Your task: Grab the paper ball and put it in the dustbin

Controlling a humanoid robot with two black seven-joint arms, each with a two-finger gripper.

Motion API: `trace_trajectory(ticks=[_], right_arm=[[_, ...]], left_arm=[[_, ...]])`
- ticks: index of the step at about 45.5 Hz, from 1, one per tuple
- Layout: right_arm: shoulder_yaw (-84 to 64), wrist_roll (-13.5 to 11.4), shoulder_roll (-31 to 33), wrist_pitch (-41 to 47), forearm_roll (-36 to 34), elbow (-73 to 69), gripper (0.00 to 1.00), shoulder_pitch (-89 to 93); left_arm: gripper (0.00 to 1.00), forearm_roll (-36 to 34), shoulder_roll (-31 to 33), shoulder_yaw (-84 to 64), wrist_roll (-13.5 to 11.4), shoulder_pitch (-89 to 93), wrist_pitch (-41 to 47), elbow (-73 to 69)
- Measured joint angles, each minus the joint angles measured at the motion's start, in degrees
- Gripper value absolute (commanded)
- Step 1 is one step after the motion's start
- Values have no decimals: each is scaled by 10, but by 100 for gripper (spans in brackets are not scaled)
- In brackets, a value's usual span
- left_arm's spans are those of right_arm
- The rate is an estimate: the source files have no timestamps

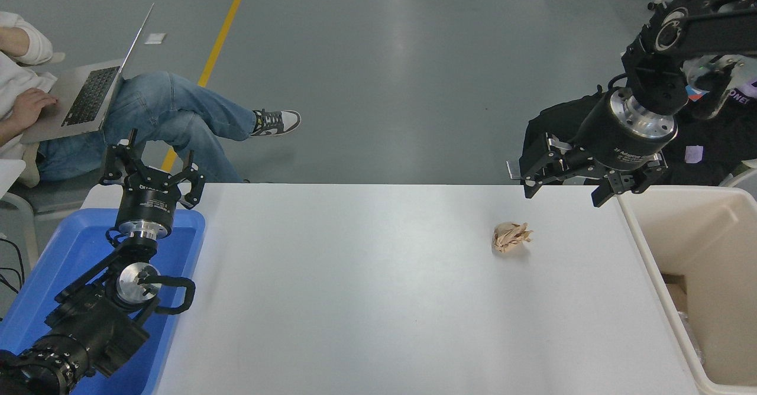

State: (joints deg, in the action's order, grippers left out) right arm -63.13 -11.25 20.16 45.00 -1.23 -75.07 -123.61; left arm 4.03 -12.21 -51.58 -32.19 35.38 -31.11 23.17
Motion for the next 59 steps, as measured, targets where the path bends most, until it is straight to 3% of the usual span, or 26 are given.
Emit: trace_trajectory(ticks=[45, 59], right_arm=[[31, 2, 15, 0, -6, 13, 100, 33], [60, 2, -13, -23, -1, 88, 100, 147]], left_arm=[[99, 0, 0, 0, -1, 0, 0, 0], [99, 0, 0, 0, -1, 0, 0, 0]])
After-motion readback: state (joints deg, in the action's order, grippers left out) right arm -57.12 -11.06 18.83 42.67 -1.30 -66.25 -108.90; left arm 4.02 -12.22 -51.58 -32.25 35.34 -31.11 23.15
